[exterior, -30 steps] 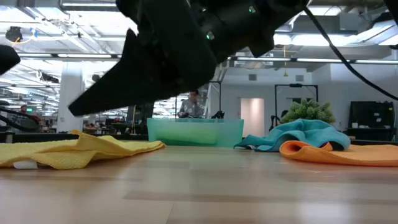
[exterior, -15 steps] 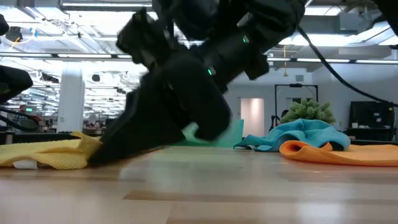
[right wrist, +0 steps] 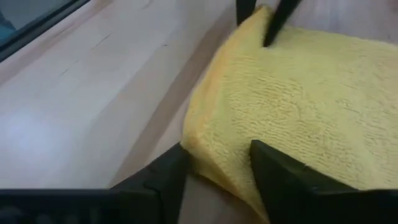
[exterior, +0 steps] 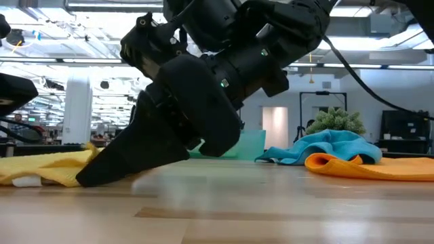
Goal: Roll microfiber towels into tight, uniform cylinder then place into a basket
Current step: Roll the yellow microfiber cloth
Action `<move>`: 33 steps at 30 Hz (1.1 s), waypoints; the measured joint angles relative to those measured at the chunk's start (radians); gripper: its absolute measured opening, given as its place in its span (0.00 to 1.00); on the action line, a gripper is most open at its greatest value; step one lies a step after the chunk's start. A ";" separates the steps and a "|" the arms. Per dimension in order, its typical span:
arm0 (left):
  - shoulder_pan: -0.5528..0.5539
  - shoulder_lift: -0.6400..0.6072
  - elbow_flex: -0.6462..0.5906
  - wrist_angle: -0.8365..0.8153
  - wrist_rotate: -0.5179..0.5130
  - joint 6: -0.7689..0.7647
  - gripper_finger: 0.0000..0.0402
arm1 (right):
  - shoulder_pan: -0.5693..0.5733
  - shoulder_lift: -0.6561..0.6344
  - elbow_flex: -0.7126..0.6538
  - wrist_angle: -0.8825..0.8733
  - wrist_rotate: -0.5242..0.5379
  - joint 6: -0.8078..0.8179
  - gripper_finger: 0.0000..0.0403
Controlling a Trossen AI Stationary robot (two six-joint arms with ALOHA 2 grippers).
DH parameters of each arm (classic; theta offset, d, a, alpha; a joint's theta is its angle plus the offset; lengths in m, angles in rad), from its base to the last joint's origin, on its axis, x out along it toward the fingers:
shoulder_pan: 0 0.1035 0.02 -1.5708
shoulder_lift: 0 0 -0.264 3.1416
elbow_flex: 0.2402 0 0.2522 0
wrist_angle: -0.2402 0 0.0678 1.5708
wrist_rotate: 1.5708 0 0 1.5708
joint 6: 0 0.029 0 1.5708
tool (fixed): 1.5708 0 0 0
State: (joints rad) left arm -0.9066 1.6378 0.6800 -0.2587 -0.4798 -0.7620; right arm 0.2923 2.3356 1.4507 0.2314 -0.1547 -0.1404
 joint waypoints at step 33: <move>0.035 -0.028 0.424 -0.584 0.065 -0.120 0.01 | 0.097 -0.301 -0.004 -0.313 0.363 0.063 0.03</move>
State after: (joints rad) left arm -0.8719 1.6096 1.1038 -0.8426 -0.4148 -0.8824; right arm 0.3888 2.0342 1.4464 -0.0819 0.2080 -0.0774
